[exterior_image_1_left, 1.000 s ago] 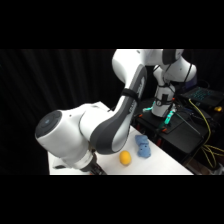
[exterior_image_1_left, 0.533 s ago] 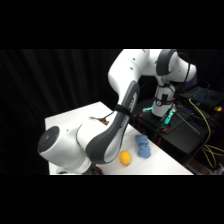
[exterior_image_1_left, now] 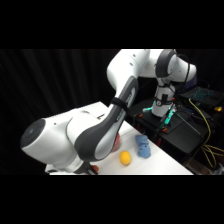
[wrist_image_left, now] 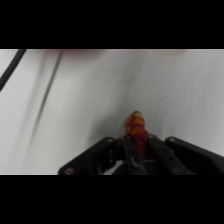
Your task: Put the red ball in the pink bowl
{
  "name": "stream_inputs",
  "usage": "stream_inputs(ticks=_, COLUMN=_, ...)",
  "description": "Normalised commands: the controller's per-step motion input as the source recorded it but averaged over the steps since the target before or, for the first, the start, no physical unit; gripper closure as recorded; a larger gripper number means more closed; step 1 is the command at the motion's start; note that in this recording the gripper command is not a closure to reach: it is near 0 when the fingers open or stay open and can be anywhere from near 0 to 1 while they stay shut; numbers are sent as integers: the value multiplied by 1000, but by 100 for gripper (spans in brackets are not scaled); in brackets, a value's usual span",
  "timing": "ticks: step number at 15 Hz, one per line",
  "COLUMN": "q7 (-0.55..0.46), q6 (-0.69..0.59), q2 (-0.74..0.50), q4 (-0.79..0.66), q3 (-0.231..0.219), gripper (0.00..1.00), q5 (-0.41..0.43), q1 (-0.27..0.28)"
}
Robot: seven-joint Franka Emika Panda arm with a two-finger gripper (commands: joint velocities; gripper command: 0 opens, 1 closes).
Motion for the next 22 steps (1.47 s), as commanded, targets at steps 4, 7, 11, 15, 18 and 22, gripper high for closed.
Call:
stream_inputs(ticks=4, q7=3, q6=67, q2=-633, q4=-582, q3=-72, gripper=28, q5=-100, q1=-20)
stream_inputs(ticks=7, q7=96, q6=259, q2=-843, q4=-985, q3=-55, gripper=28, q5=-82, q1=-68)
stream_inputs(ticks=11, q7=205, q6=342, q2=-741, q4=-981, q3=-29, gripper=28, q5=-78, q1=-44)
stream_inputs(ticks=15, q7=268, q6=391, q2=-683, q4=-987, q3=-15, gripper=28, q5=-63, q1=-7)
stream_inputs(ticks=18, q7=284, q6=390, q2=-662, q4=-986, q3=-20, gripper=28, q5=-13, q1=-29)
stream_inputs(ticks=22, q7=252, q6=396, q2=-655, q4=-990, q3=-33, gripper=28, q5=63, q1=-82)
